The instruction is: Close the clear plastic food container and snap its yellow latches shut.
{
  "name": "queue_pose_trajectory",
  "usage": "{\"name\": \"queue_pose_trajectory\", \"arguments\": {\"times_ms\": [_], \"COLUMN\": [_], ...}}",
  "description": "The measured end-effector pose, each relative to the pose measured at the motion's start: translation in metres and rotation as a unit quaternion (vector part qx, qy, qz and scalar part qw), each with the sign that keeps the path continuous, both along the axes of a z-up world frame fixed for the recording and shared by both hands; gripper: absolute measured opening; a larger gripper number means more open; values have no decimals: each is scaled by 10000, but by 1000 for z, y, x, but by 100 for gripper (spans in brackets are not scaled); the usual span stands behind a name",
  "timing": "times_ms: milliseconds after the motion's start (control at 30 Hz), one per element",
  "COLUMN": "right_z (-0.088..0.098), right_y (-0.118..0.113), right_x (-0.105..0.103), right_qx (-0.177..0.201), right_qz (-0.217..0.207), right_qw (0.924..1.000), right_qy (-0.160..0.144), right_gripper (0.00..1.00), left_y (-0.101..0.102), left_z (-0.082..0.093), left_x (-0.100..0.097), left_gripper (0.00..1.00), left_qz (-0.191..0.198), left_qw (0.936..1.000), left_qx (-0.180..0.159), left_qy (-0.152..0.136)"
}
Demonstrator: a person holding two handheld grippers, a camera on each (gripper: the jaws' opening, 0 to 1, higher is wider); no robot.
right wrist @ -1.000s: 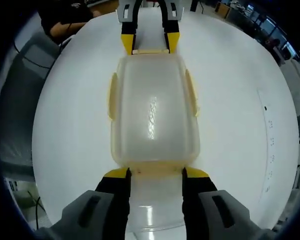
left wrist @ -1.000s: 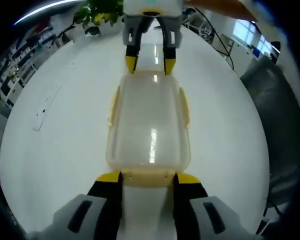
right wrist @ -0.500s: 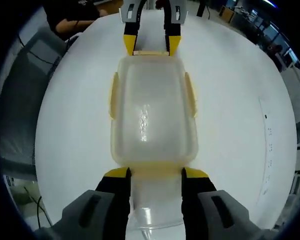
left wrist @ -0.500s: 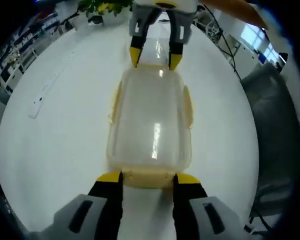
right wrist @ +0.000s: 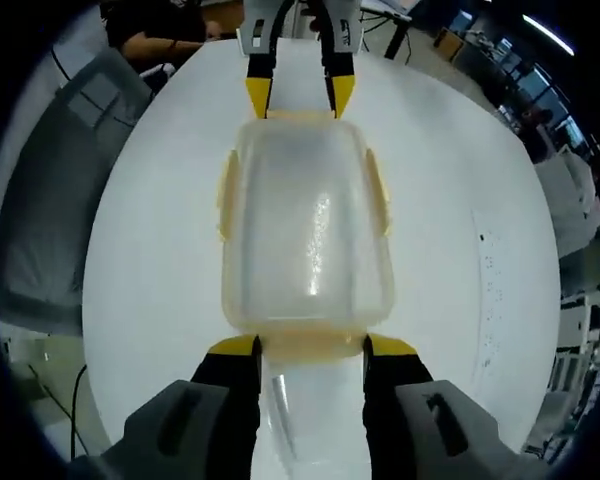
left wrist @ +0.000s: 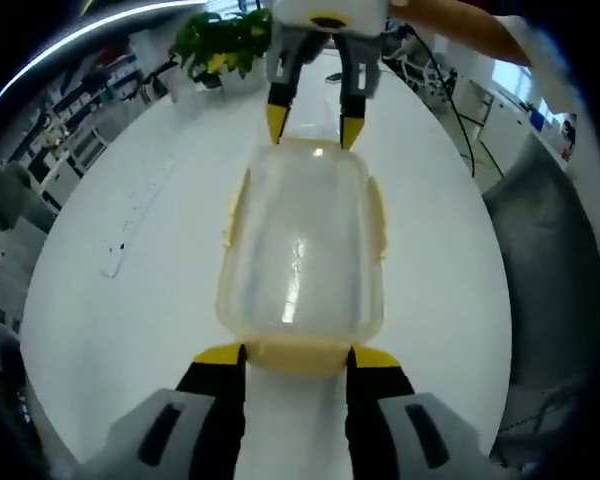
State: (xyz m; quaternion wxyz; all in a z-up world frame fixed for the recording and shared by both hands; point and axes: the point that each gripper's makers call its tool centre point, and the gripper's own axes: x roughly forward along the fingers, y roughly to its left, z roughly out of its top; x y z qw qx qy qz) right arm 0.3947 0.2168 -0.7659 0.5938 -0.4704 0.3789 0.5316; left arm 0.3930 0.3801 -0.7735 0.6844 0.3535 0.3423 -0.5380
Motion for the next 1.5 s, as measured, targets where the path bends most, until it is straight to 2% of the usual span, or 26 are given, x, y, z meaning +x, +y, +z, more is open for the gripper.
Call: {"name": "queue_pose_trajectory", "arguments": {"times_ms": [133,267,333,433,567,867,1100,1333,1500], "right_z": [8,13,17,26,35,38,41,21,2], "right_y": [-21,-38,-47,-59,-82,-124,-155,-175,-183], "right_x": [0,0,2,7,11,23,31,33,33], "right_qx": [-166,-226,-249,-229,-330,-569,-774,-898,-933], "right_qz": [4,-51,-61,-109,-116,-22,118,151,156], "right_qw": [9998,9996,9995,9993,9988,9978,9965,9956,9955], "right_qy": [-88,-169,-203,-285,-345,-335,-309,-232,-40], "right_gripper": [36,36,36,36,36,36,36,36,36], "left_y": [-22,-38,-46,-61,-79,-126,-162,-180,-189], "left_z": [8,19,25,33,42,40,31,18,5], "left_x": [-3,1,1,8,8,16,23,27,25], "left_gripper": [33,33,33,33,33,33,33,33,33], "left_qz": [18,-30,2,-36,-22,84,300,378,371], "left_qw": [9998,9995,9995,9996,9992,9988,9981,9982,9982], "left_qx": [-209,-256,-296,-210,-366,-483,-521,-360,-211], "left_qy": [-63,-198,-105,-205,-168,5,165,286,427]}}
